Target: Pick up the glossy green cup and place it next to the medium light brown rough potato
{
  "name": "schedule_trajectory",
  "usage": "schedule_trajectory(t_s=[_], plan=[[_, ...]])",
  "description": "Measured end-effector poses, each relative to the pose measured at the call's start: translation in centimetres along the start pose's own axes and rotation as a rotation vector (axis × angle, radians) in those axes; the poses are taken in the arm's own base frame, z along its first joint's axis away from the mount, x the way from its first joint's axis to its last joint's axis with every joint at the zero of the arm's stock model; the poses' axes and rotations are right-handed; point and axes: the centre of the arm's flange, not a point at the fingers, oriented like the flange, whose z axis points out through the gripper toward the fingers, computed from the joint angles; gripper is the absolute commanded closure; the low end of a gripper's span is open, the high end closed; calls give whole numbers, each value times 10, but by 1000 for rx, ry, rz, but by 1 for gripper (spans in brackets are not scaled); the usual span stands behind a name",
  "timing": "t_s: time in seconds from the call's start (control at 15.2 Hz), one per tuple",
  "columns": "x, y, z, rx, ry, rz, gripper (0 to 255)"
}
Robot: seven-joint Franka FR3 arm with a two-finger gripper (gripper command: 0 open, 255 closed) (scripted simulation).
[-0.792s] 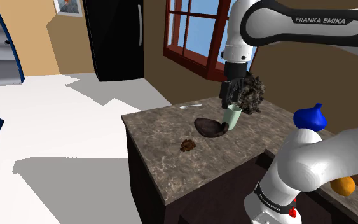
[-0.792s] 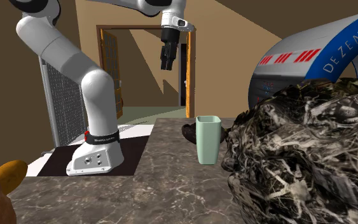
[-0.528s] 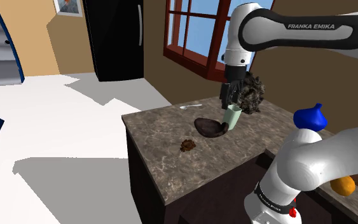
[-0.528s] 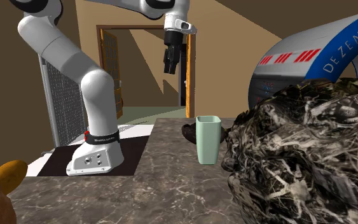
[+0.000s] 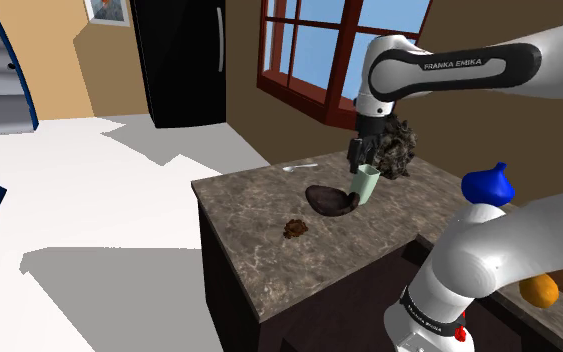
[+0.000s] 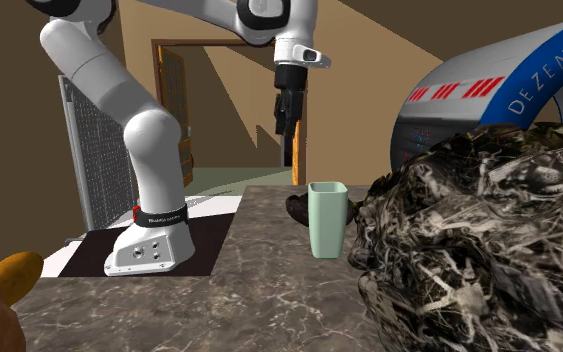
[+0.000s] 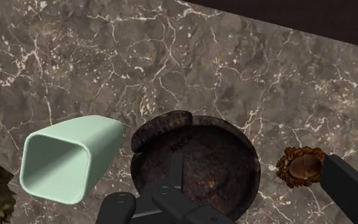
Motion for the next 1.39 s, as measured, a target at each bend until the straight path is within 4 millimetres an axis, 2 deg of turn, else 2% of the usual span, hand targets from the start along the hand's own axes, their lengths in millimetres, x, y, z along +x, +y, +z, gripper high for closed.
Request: schedule_trajectory(t_s=[0.73,0.86,1.39], plan=[[35,130,61,-11,52,82,0],[35,138,69,-12,56,88,0],[37,141,106,-13,58,90,0]])
